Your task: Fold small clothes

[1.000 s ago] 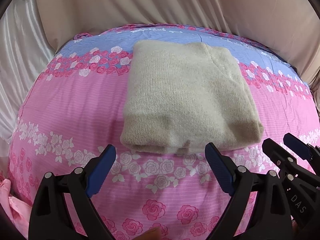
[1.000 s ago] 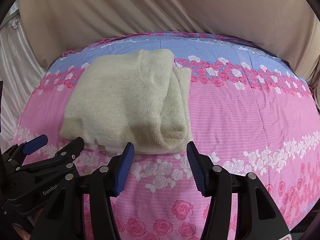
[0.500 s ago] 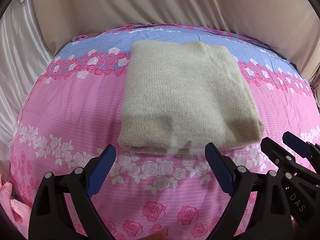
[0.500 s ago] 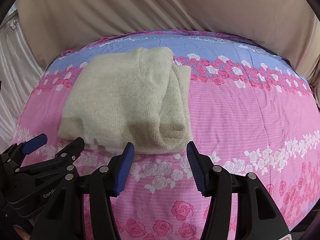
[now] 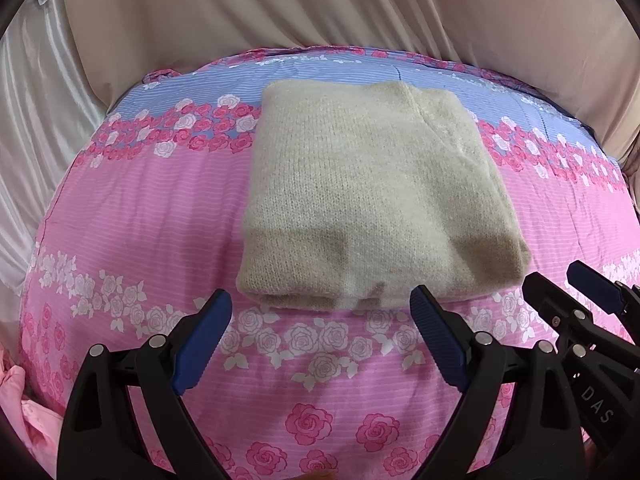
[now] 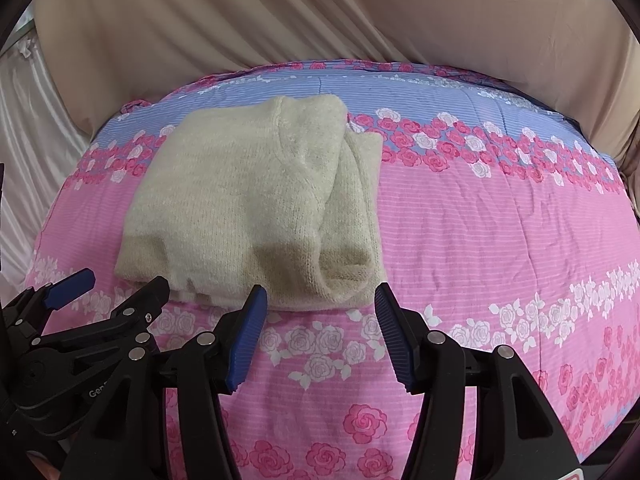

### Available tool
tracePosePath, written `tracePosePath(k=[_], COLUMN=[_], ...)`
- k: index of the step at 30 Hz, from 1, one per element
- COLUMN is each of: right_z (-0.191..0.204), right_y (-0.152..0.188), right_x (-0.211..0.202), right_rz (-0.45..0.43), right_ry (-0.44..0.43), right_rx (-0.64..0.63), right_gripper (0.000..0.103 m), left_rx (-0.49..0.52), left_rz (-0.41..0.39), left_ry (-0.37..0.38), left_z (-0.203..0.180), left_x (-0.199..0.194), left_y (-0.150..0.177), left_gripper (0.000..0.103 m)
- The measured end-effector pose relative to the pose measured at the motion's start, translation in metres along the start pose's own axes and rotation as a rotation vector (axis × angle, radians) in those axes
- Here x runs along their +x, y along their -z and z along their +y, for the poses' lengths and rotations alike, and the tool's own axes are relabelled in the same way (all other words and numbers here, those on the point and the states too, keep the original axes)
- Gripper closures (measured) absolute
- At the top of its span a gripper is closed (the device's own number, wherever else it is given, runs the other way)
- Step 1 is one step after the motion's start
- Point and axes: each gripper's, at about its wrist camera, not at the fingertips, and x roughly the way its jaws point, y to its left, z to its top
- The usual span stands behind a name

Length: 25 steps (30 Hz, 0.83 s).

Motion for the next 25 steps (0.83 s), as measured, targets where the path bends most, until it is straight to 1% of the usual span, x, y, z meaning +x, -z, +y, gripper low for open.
tracePosePath(k=[4, 7, 10, 13, 17, 21, 25], right_z=[-0.0004, -0.0007, -0.0016, -0.0016, -0.0014, -0.0016, -0.0017], right_y=[0.0005, 0.0005, 0.0014, 0.0026, 0.0029, 0.0036, 0.0052], right_x=[-0.0001, -0.0001, 0.0006, 0.0007, 0.0003, 0.0001, -0.0010], right_rz=[0.001, 0.001, 0.003, 0.004, 0.003, 0.006, 0.006], right_ry=[0.001, 0.001, 0.001, 0.001, 0.003, 0.003, 0.003], right_rx=[0.000, 0.000, 0.004, 0.005, 0.005, 0.007, 0.007], right_gripper=[0.048, 0.048, 0.048, 0.048, 0.048, 0.048, 0.048], left_rx=[-0.001, -0.015, -0.038, -0.048, -0.042, -0.036, -0.030], left_rz=[0.010, 0.024, 0.026, 0.028, 0.032, 0.033, 0.038], left_ry=[-0.007, -0.014, 0.006, 0.021, 0.015, 0.011, 0.013], left_z=[-0.0011, -0.0001, 0.0037, 0.0058, 0.0047, 0.0024, 0.0009], left_x=[0.0012, 0.0034, 0.0034, 0.0033, 0.0038, 0.0033, 0.0031], left_y=[0.0009, 0.0034, 0.0056, 0.0066, 0.0071, 0.0070, 0.0074], left_gripper=[0.014, 0.009, 0.008, 0.008, 0.008, 0.012, 0.012])
